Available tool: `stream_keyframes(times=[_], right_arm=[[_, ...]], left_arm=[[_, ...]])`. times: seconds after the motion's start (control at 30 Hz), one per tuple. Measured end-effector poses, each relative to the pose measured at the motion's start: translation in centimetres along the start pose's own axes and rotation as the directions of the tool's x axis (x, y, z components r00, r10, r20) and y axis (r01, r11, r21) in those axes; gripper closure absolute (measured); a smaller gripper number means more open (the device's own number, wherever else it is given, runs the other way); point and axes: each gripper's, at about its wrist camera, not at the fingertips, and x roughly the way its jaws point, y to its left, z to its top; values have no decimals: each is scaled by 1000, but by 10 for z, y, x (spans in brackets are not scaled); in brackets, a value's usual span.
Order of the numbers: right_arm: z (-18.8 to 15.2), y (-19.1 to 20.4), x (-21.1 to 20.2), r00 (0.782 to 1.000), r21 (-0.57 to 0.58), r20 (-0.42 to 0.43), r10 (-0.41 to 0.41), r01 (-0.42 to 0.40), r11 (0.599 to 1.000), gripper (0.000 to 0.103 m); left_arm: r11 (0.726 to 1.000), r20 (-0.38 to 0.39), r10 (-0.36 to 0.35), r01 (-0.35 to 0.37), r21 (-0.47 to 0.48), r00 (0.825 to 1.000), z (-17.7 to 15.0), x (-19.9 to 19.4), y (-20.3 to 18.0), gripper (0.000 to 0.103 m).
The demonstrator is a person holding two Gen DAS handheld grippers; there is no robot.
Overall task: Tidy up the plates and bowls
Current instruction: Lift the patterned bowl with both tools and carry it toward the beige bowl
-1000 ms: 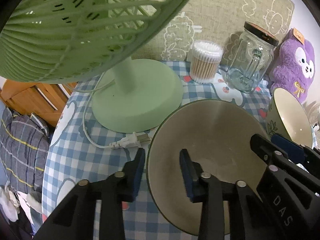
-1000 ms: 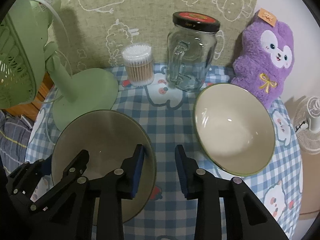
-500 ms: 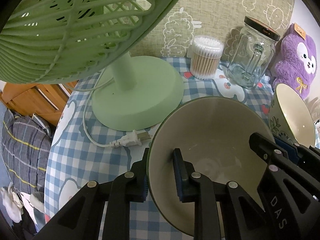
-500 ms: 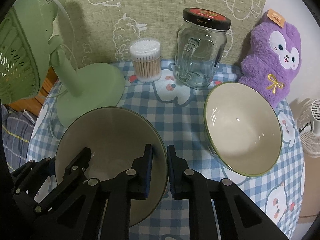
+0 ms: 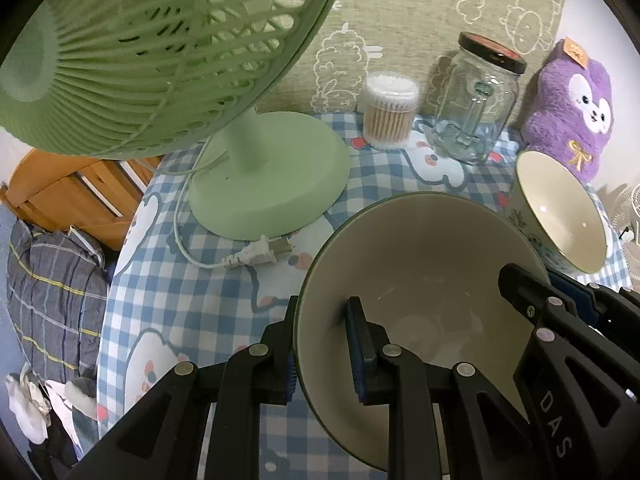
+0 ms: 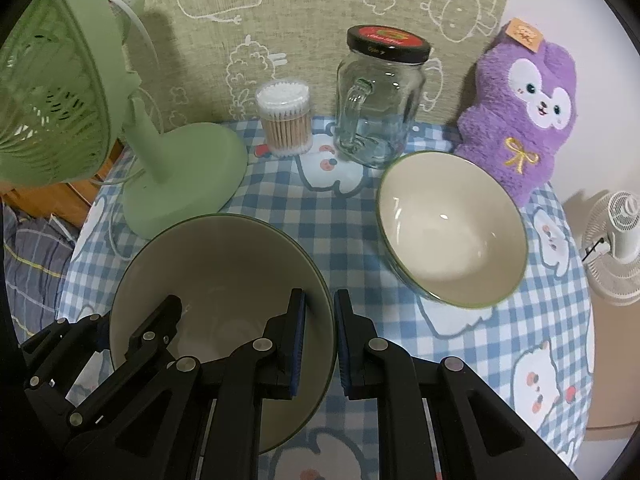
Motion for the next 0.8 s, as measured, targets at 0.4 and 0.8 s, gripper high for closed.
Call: stream_keyframes(times=[0.4,0.8], right_arm=[[-23,-15,-37,1000,1,20,-5,5,1000,86],[-42,-23,-89,998,-6,58,-6,6,1000,86]], left_arm=[[1000,21,-7,7,-10,1000,-18,-35,-11,84],[999,75,-13,15,-32,997,-37,-81,-20,84]])
